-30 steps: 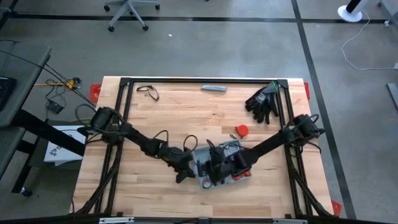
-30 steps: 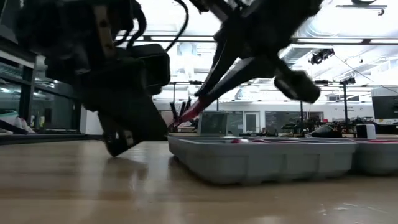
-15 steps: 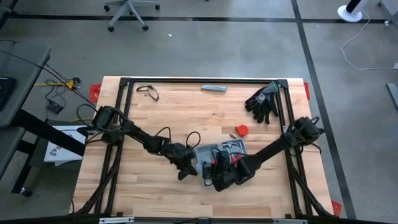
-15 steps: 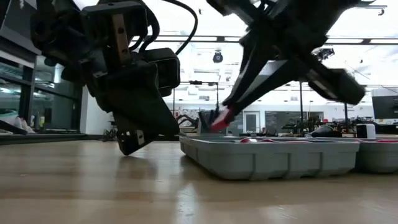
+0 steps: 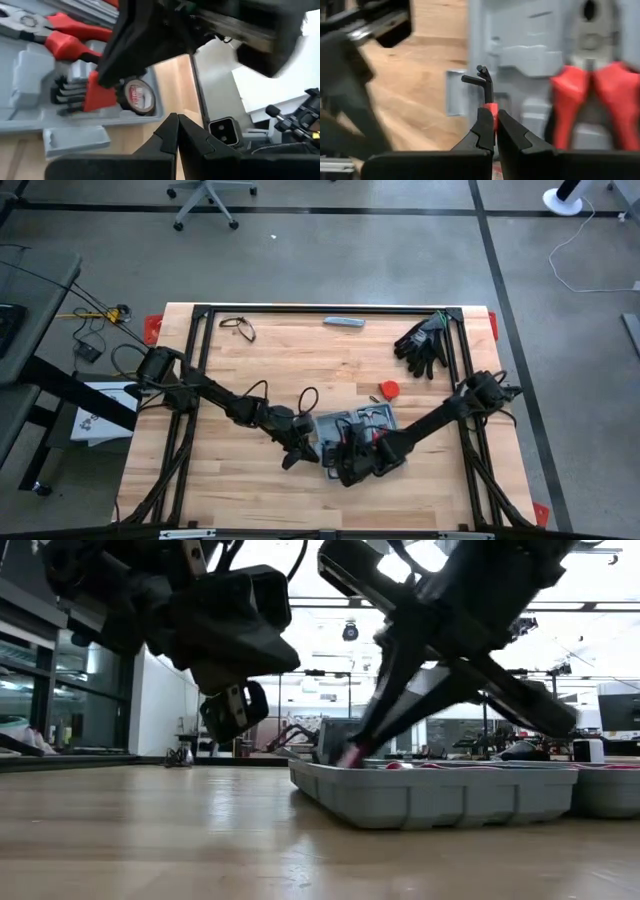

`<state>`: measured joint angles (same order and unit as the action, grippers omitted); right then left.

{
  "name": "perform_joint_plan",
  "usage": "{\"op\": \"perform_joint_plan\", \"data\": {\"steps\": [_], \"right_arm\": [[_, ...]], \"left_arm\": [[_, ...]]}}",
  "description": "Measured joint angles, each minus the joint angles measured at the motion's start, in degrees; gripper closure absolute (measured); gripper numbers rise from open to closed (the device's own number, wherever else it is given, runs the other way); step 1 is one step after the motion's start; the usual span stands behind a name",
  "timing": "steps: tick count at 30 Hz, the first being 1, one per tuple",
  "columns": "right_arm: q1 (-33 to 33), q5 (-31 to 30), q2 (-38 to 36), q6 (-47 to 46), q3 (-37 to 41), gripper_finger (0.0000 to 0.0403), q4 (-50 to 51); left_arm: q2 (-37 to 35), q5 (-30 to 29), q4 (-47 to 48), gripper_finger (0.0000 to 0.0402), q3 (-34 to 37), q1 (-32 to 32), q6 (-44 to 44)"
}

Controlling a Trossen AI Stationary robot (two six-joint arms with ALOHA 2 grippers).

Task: Prefit tool cases
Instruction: Put the orange hex key set into the gray prefit tool case

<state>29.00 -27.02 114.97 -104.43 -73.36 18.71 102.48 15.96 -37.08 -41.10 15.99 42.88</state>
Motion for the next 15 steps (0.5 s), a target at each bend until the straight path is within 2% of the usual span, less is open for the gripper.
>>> {"op": "perform_joint_plan", "data": {"steps": [15], "right_arm": [[-0.25,1.17,0.67,2.78,0.00,0.0400,-1.40]], "left_arm": [[0.00,-1.19,3.08,0.0401,0.02,0.00,-1.56]]}}
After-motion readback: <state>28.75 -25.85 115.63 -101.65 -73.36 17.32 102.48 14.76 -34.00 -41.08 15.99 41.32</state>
